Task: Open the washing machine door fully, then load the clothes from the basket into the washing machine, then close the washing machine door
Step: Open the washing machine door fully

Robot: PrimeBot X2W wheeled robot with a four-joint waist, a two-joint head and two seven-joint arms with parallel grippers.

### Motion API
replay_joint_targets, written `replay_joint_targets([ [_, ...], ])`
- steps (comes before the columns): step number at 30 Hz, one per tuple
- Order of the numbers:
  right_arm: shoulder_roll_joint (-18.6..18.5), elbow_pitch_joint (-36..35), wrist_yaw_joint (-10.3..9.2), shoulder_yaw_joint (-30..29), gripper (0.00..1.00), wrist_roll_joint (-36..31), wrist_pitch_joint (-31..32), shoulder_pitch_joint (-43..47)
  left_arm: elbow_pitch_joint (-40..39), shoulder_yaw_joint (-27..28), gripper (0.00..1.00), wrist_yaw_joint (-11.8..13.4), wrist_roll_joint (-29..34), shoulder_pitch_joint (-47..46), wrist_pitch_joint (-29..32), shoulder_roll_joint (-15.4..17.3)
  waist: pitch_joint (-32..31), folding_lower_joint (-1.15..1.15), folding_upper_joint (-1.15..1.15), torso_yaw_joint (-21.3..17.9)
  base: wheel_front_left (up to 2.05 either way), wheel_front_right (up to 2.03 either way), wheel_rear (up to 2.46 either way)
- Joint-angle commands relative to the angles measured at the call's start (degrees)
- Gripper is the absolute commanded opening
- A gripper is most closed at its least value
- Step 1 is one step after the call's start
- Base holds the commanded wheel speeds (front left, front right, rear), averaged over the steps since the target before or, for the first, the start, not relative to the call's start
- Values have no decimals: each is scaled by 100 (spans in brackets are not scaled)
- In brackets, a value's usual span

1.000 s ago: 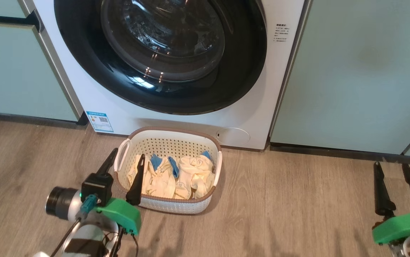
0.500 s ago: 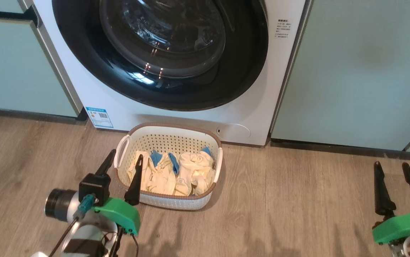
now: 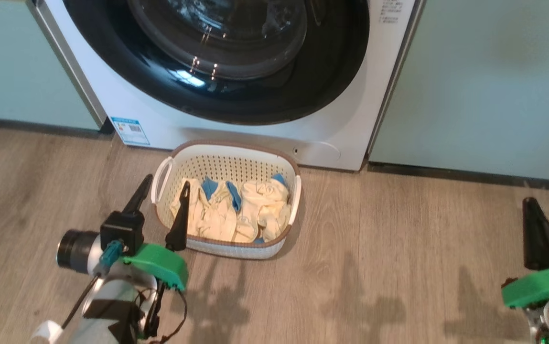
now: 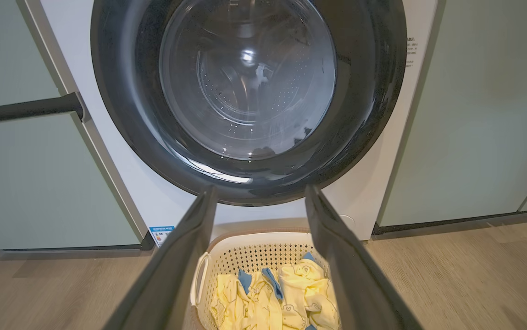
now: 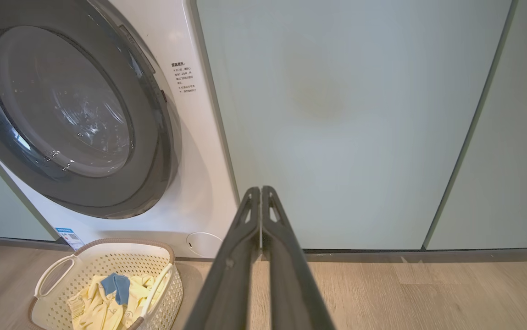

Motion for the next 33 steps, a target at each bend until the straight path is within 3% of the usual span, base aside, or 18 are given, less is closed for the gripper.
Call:
replay_joint_targets([
  [1, -81, -202, -19, 99, 0, 45, -55, -326, -222, 209, 100, 34, -5, -334, -43, 70, 154, 0, 0, 26, 0, 0, 0],
  [7, -81, -132, -19, 74, 0, 417, -18, -558, -310, 185, 100, 14, 15, -532, -43, 31, 481, 0, 0, 100, 0, 0, 0],
  [11, -81, -82, -19, 142, 0, 1171, 120, -793, -370, 158, 100, -10, 29, -685, -43, 0, 720, 0, 0, 170, 0, 0, 0],
  [18, -83, -195, -19, 279, 0, 3582, 817, -1407, -453, 81, 100, -65, 60, -993, -43, -67, 1168, 0, 0, 348, 0, 0, 0],
  [25, -83, -153, -19, -12, 0, 6088, 2150, -2126, -475, 5, 100, -106, 78, -1263, -43, -146, 1504, 0, 0, 543, 0, 0, 0],
  [33, -82, 427, -19, -189, 0, 8041, 3711, -2885, -498, -37, 100, -128, 100, -1409, -43, -204, 1749, 0, 0, 697, 0, 0, 0],
])
